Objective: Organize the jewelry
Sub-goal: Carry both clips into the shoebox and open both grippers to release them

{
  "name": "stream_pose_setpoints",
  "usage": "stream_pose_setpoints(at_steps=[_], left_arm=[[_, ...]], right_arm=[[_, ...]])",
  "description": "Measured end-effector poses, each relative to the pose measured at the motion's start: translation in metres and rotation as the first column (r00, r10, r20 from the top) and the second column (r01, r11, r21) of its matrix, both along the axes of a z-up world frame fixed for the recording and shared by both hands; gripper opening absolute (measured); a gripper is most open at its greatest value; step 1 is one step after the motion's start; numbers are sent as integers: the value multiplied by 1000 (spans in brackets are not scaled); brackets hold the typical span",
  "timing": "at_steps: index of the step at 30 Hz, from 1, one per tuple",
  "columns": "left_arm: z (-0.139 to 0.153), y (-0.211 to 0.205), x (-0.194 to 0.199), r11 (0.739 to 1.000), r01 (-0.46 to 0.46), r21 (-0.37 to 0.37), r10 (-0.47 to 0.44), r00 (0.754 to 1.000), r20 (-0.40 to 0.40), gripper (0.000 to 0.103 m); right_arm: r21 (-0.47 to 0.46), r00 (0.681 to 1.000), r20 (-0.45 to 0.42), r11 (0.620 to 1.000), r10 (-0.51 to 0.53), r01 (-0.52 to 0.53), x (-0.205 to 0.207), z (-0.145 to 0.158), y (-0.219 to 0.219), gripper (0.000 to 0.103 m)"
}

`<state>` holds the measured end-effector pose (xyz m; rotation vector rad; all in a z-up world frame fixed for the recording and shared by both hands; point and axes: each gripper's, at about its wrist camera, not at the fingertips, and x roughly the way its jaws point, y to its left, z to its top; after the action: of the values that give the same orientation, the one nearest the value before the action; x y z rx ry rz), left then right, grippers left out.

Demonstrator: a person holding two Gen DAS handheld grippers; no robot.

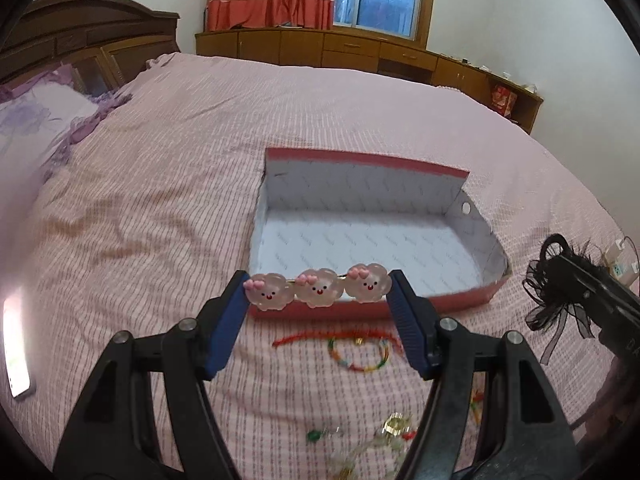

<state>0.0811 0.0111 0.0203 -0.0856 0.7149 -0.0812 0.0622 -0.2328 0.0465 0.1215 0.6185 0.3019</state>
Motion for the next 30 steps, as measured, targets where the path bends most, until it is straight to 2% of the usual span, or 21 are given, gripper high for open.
stream_pose_setpoints(at_steps=[7, 16, 21, 30], left_arm=[[-5, -7, 36, 1000, 8, -6, -8, 1000, -18, 62], [-13, -12, 84, 1000, 9, -2, -9, 999, -46, 62], [-26, -12, 114, 1000, -3, -12, 1, 995, -96, 62], [-50, -19, 138, 999, -2, 32, 8, 986, -167, 62]], right_arm=[[-21, 1000, 18, 1000, 16, -16, 35, 4, 10, 54], [-51, 1000, -2, 998, 26, -27, 91, -5, 18, 54], [-58, 999, -36, 998, 22, -24, 124, -16, 18, 54], [-90, 993, -116, 996, -3, -8, 166, -47, 18, 54]])
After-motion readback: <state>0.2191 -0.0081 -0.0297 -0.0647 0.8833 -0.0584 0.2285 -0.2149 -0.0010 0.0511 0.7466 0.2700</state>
